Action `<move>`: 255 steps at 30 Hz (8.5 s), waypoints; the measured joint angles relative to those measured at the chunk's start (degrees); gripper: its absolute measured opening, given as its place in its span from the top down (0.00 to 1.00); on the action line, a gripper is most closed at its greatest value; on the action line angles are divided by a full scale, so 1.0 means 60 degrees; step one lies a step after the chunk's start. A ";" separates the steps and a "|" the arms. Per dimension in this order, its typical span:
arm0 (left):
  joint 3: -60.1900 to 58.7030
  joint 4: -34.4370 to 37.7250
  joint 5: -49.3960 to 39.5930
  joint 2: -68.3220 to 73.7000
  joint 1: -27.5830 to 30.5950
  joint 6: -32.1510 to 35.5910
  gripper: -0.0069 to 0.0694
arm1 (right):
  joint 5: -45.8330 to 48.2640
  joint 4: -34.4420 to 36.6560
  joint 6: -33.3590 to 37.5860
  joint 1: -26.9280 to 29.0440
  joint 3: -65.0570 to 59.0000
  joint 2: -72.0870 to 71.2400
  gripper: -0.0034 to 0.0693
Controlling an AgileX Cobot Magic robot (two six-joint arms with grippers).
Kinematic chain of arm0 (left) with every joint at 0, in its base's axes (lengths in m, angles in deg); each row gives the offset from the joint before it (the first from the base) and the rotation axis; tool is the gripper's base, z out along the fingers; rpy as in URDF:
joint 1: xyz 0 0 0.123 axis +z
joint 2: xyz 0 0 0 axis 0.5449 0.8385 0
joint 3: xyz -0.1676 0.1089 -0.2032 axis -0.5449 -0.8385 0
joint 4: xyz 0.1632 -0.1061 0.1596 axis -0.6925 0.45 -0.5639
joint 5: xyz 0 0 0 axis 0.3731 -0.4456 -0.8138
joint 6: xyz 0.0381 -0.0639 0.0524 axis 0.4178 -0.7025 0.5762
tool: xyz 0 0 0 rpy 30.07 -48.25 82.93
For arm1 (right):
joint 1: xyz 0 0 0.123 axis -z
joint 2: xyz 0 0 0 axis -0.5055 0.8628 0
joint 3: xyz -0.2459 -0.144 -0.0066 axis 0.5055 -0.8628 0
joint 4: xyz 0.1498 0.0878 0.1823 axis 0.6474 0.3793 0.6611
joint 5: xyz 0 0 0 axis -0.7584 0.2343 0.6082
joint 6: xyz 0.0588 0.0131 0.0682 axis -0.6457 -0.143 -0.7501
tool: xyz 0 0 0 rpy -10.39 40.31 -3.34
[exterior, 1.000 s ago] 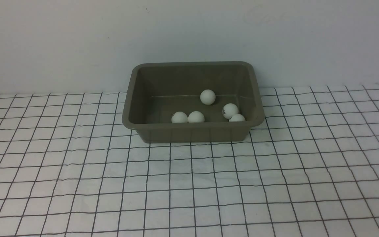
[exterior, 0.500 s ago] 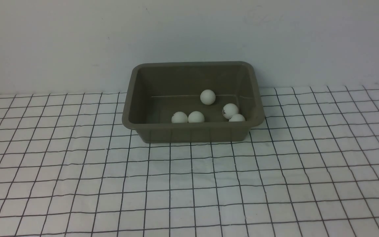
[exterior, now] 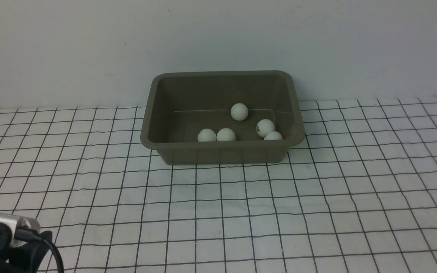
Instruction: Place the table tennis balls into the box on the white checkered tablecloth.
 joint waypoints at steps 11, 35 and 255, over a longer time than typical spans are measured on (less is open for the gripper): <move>-0.0002 -0.0542 -0.0425 -0.0642 0.0846 0.0010 0.56 | 0.0000 0.0000 0.0003 0.0000 0.0000 0.0000 0.32; -0.2524 0.0339 -0.0319 -0.5210 0.3819 0.0473 0.56 | 0.0000 0.0000 0.0012 0.0000 0.0000 0.0000 0.32; -0.2515 0.3033 -0.0775 -0.5476 0.3651 0.3797 0.56 | -0.3300 -0.3402 -0.6434 0.0955 -0.3386 -0.1994 0.32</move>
